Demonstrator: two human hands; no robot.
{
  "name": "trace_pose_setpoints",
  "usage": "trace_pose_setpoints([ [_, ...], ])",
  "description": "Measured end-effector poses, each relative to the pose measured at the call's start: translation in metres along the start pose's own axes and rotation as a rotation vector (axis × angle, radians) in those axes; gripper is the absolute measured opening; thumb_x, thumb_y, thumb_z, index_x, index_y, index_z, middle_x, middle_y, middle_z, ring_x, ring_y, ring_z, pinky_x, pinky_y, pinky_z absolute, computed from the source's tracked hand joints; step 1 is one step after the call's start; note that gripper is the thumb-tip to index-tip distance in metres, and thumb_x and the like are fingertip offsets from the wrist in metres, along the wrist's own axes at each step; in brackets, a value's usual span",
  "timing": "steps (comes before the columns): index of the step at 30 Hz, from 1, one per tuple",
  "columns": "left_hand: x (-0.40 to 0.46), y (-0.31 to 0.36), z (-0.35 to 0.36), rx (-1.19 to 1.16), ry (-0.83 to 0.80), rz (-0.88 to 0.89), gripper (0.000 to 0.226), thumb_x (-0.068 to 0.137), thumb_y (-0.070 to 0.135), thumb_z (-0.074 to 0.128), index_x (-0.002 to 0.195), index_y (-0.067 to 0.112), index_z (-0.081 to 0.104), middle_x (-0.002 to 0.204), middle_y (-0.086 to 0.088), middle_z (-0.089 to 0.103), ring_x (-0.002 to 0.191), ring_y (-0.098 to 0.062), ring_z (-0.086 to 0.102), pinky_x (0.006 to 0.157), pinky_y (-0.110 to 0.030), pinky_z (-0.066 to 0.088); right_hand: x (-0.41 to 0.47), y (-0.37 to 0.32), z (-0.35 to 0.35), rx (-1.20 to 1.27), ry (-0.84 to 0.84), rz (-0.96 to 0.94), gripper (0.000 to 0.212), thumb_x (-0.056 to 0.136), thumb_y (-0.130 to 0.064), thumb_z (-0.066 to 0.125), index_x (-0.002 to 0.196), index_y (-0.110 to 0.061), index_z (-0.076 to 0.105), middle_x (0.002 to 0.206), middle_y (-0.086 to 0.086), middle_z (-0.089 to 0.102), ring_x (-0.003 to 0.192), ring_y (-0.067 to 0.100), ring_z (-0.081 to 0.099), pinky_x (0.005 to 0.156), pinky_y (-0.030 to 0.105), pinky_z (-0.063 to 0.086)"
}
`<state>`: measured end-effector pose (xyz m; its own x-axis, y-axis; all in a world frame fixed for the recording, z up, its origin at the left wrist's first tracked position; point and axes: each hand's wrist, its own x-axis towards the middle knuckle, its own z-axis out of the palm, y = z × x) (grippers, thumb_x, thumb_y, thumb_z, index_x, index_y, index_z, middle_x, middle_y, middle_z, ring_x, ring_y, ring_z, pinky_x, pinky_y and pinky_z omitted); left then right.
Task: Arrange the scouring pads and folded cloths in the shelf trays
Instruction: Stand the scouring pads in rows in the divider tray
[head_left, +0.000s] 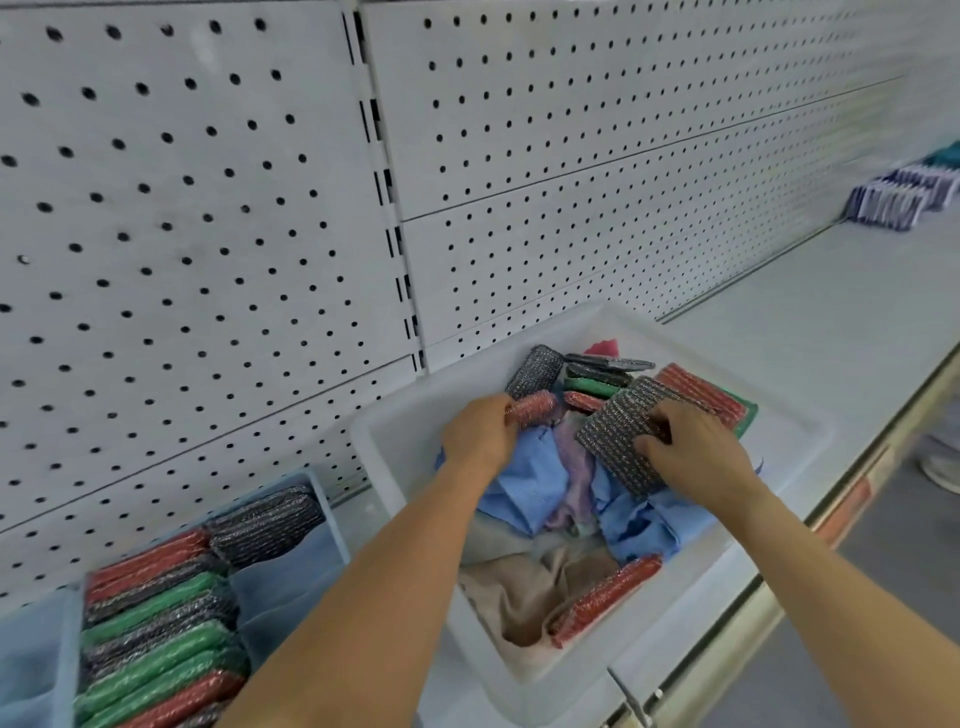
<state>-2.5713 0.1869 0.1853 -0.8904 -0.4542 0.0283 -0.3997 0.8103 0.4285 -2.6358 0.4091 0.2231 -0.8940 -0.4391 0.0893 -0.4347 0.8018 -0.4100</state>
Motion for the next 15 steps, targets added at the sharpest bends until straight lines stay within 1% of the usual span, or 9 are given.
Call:
trace_pose_setpoints([
  [2,-0.003,-0.001,-0.012,-0.046,0.092,-0.007,0.03,0.095,0.032,0.056,0.123,0.022,0.053,0.112,-0.006,0.065,0.103,-0.031,0.061,0.079,-0.037,0.047,-0.002,0.0,-0.006,0.119,0.036,-0.013,0.015,0.086,-0.025,0.066,0.081,-0.017,0.054,0.07,-0.004,0.056,0.065,0.018,0.053,0.056,0.03,0.037],
  [4,-0.012,-0.004,-0.028,-0.161,0.171,-0.02,0.032,0.093,0.035,0.059,0.12,0.02,0.05,0.108,-0.004,0.066,0.096,-0.028,0.063,0.076,-0.036,0.048,-0.006,-0.003,-0.011,0.256,0.082,-0.028,0.015,0.084,-0.024,0.071,0.08,-0.017,0.058,0.068,-0.004,0.057,0.063,0.017,0.053,0.059,0.032,0.042],
  [5,-0.019,-0.005,-0.037,-0.248,0.195,-0.02,0.031,0.093,0.035,0.06,0.118,0.019,0.05,0.107,-0.002,0.067,0.094,-0.025,0.064,0.077,-0.037,0.05,-0.008,-0.006,-0.013,0.31,0.099,-0.041,0.014,0.084,-0.023,0.072,0.081,-0.017,0.059,0.069,-0.003,0.059,0.063,0.016,0.053,0.06,0.031,0.043],
  [8,-0.049,-0.016,-0.066,-0.549,0.23,0.005,0.023,0.091,0.03,0.064,0.11,0.021,0.055,0.101,0.004,0.069,0.088,-0.014,0.067,0.081,-0.038,0.054,-0.015,-0.025,-0.017,0.453,0.116,-0.082,0.009,0.083,-0.019,0.072,0.084,-0.019,0.063,0.072,-0.007,0.064,0.063,0.007,0.057,0.058,0.018,0.043],
  [10,-0.075,-0.029,-0.087,-0.684,0.279,0.006,0.019,0.092,0.027,0.065,0.109,0.023,0.058,0.1,0.006,0.07,0.087,-0.009,0.068,0.08,-0.037,0.056,-0.019,-0.039,-0.018,0.54,0.097,-0.11,0.009,0.084,-0.016,0.071,0.081,-0.022,0.065,0.073,-0.008,0.067,0.06,0.006,0.06,0.056,0.017,0.046],
  [12,-0.105,-0.05,-0.108,-0.75,0.369,-0.02,0.018,0.094,0.029,0.063,0.111,0.026,0.059,0.102,0.009,0.07,0.089,-0.008,0.069,0.081,-0.035,0.057,-0.023,-0.052,-0.016,0.593,0.079,-0.142,0.011,0.085,-0.014,0.07,0.082,-0.024,0.066,0.075,-0.009,0.07,0.062,0.002,0.062,0.055,0.014,0.048],
  [13,-0.12,-0.062,-0.119,-0.743,0.414,-0.046,0.018,0.095,0.03,0.061,0.112,0.027,0.059,0.103,0.011,0.069,0.091,-0.006,0.068,0.081,-0.032,0.056,-0.024,-0.057,-0.015,0.609,0.071,-0.154,0.01,0.085,-0.014,0.07,0.084,-0.023,0.067,0.076,-0.01,0.07,0.064,0.001,0.063,0.055,0.013,0.048],
  [14,-0.134,-0.077,-0.128,-0.699,0.45,-0.081,0.019,0.095,0.031,0.06,0.114,0.027,0.059,0.103,0.014,0.068,0.091,-0.004,0.067,0.082,-0.027,0.055,-0.025,-0.063,-0.012,0.624,0.064,-0.164,0.008,0.085,-0.015,0.071,0.088,-0.021,0.067,0.078,-0.008,0.071,0.066,0.003,0.064,0.057,0.015,0.05],
  [15,-0.146,-0.093,-0.137,-0.627,0.476,-0.119,0.02,0.095,0.03,0.061,0.115,0.026,0.06,0.102,0.017,0.067,0.09,-0.001,0.065,0.082,-0.023,0.052,-0.025,-0.069,-0.009,0.633,0.059,-0.169,0.008,0.085,-0.016,0.071,0.091,-0.019,0.068,0.08,-0.005,0.071,0.071,0.008,0.066,0.062,0.021,0.052],
])
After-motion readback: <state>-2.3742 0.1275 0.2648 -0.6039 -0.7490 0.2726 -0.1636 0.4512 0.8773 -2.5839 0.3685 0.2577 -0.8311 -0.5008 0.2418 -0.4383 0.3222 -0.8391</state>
